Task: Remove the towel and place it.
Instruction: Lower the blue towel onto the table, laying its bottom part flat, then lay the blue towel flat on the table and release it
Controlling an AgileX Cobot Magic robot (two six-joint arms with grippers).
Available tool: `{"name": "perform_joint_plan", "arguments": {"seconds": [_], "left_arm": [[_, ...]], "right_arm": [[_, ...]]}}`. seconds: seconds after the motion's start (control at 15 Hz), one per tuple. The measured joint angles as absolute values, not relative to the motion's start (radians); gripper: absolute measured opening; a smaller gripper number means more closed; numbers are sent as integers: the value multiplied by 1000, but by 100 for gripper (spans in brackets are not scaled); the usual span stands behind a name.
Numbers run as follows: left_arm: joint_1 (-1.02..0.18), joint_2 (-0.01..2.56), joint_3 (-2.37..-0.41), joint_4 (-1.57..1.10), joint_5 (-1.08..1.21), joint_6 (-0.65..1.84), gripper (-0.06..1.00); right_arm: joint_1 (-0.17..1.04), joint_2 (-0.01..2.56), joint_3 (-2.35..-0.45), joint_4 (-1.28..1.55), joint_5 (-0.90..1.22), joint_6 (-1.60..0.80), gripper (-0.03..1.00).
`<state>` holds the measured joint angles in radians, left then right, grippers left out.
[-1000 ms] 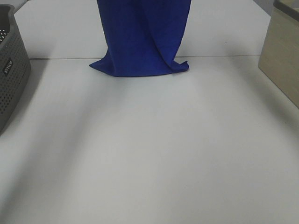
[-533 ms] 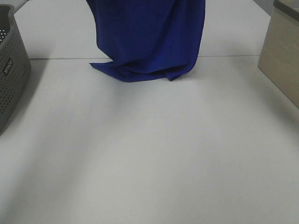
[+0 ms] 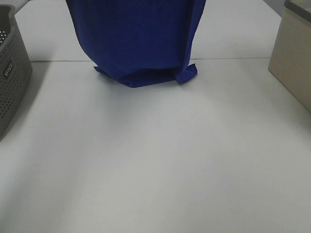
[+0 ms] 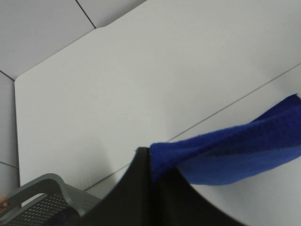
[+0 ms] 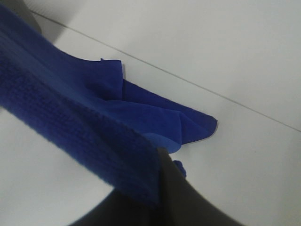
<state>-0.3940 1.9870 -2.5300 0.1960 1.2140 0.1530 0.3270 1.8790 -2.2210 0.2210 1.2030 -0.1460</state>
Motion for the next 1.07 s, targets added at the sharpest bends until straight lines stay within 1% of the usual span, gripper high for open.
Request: {"name": "perform_joint_plan", "arguments": {"seconds": [0.07,0.13,0.27,0.47,0.6,0.67,1.07], "left_arm": [[-394,1977,-2519,191,1214,143,0],[-394,1933,-2453,180,1214,120,0],[-394,1827,-2256,175,1215,84,0],[-395,1681,-2025,167,1216,41,0],[-395,1597,-1913,131,1214,33,0],[-395,1578,-1888,121,1214,33,0],[-398,1423,-1624,7,1207,33,0]], "right_arm": [[327,1872,-2221,225,1211,-147,2],[327,1870,-2223,226,1216,-147,2],[327,1870,-2223,238,1219,-147,2],[327,1832,-2193,288,1218,-147,2],[328,1771,-2105,310,1218,-147,2],[328,1754,-2074,315,1218,-147,2],[329,1597,-1665,356,1215,-146,2]]}}
